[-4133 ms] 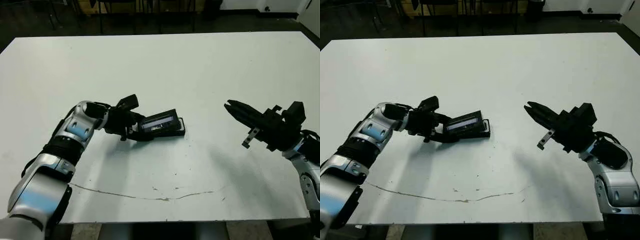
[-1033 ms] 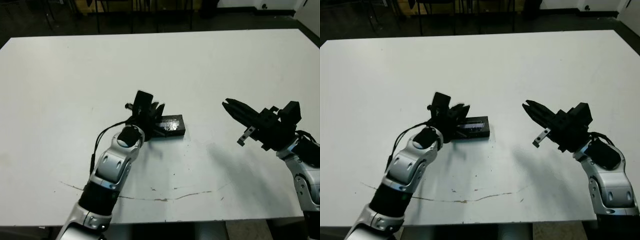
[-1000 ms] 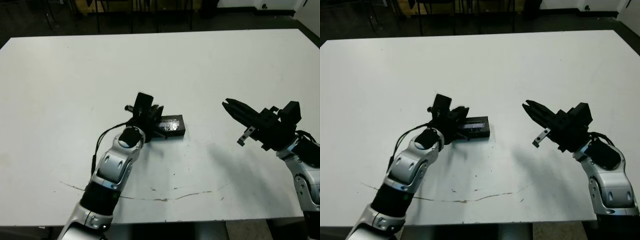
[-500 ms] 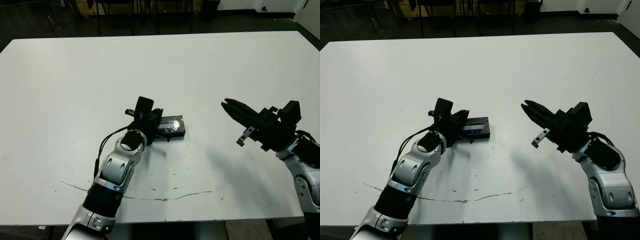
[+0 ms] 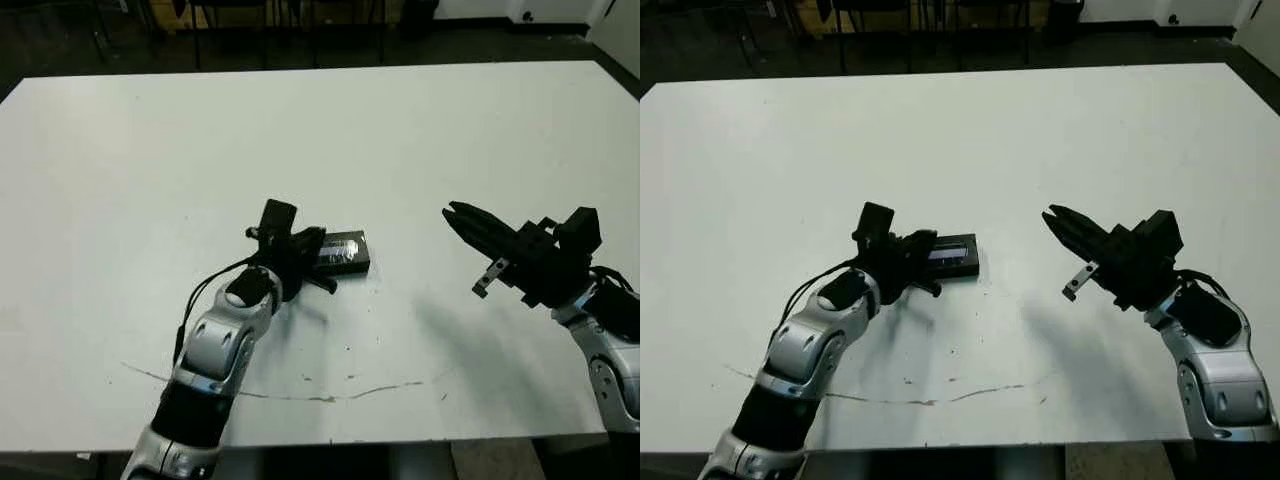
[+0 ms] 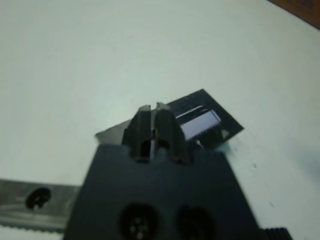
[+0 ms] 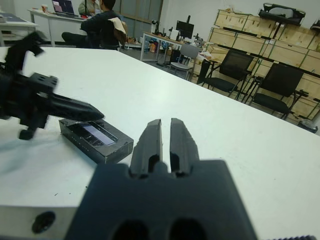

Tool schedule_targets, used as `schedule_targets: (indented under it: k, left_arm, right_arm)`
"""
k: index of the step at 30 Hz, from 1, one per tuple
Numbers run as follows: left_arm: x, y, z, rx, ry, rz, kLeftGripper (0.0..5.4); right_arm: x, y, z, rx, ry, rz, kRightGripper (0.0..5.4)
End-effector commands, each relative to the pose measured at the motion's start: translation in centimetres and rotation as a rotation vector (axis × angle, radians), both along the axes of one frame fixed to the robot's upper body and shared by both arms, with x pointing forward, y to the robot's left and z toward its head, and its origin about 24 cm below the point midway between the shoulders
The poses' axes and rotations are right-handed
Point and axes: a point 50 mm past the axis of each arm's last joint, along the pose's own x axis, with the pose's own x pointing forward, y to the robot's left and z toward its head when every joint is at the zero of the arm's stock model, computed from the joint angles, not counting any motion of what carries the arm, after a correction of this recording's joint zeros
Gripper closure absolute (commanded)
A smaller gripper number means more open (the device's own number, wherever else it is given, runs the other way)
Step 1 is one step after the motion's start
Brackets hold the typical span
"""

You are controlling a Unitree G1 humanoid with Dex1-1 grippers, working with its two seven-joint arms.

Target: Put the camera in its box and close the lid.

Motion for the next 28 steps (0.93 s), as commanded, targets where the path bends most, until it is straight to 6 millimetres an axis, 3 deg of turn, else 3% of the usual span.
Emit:
schedule_targets:
  k: [1,7,10,12,15,20,28]
  left_arm:
    - [-0.6,1.7,1.3,-0.039,-0.121,0.046,5.38]
    - [-1.9,5.4,3.2,-0.073,-0.341,0.140,5.38]
    - [-2.7,7.6,4.0,0.054,-0.520,0.196,5.38]
    - [-3.2,8.8,4.2,0.130,-0.619,0.244,5.38]
    - [-4.1,10.6,3.7,0.101,-0.650,0.366,5.38]
    - [-5.6,11.3,2.9,0.040,-0.663,0.492,5.38]
    - [-5.6,11.0,2.4,-0.002,-0.643,0.540,5.38]
  right_arm:
    - [0.0,0.2,-0.7,0.043,0.019,-0.024,5.40]
    - [0.1,1.4,-0.9,0.073,0.016,-0.078,5.40]
    - [0.0,1.9,-1.2,0.118,0.018,-0.128,5.40]
    - [-0.1,2.2,-1.4,0.139,0.020,-0.179,5.40]
    - [-0.4,2.8,-1.7,0.101,-0.003,-0.316,5.40]
    - [-0.5,3.4,-2.3,0.081,-0.019,-0.388,5.40]
    - [-0.2,3.4,-3.0,0.083,-0.027,-0.402,5.40]
